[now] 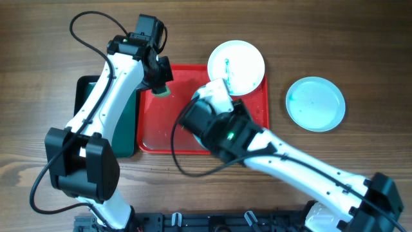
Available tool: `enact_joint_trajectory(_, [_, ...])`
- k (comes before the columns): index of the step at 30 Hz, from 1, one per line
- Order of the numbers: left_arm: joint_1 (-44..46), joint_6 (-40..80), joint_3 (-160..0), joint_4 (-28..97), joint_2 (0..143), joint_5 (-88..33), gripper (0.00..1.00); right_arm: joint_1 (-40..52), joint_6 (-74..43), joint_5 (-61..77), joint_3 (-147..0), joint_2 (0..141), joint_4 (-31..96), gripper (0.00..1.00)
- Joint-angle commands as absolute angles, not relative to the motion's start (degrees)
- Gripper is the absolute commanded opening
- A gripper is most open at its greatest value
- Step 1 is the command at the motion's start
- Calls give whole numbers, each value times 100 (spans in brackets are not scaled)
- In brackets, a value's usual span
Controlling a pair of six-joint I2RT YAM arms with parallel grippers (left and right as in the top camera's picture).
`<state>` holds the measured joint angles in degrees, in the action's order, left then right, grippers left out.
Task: Clean dirty plates on tray and stack at the side
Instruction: 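Carry the plate right with the right gripper onto the plate on the table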
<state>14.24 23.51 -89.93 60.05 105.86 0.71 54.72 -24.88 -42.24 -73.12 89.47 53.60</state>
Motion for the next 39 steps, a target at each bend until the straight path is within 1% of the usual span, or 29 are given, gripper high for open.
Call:
enact_joint_trajectory(1, [1413, 2447, -8956, 5970, 10578, 3, 4, 5074, -2871, -2593, -7349, 8637, 5266, 4])
enact_joint_trajectory(3, [1413, 2445, -8956, 5975, 10578, 1, 4, 4823, -2956, -2064, -7349, 8578, 5312, 4])
enact_joint_trajectory(5, [1413, 2445, -8956, 5975, 10578, 1, 4, 4458, -3301, -1730, -7349, 8554, 5468, 4])
enact_joint_trajectory(8, [1413, 2445, -8956, 5975, 10578, 1, 4, 3824, -4023, -1653, -7349, 8554, 5774, 5])
enact_joint_trajectory(12, [1413, 2447, -8956, 5968, 10578, 1, 4, 3151, -4034, -1332, -7349, 8554, 5793, 4])
enact_joint_trajectory(20, [1413, 2447, -8956, 5968, 10578, 1, 4, 2963, -4215, -1317, -7349, 8554, 5815, 4])
enact_joint_trajectory(23, [1413, 2447, -8956, 5970, 10578, 1, 4, 2554, -4311, -1232, -7349, 8549, 5813, 4])
enact_joint_trajectory(26, [1413, 2447, -8956, 5964, 10578, 1, 4, 1955, -4604, -1229, -7349, 8549, 5813, 4])
enact_joint_trajectory(31, [1413, 2445, -8956, 5964, 10578, 3, 4, 1219, -5127, -1243, -7157, 8549, 5843, 4])
enact_joint_trajectory(36, [1413, 2445, -8956, 5931, 10578, 3, 4, 1074, -5168, -1494, -7048, 8549, 6080, 4])
enact_joint_trajectory(39, [1413, 2447, -8956, 5863, 10578, 3, 4, 1074, -5478, -1876, -7048, 8547, 6486, 4])
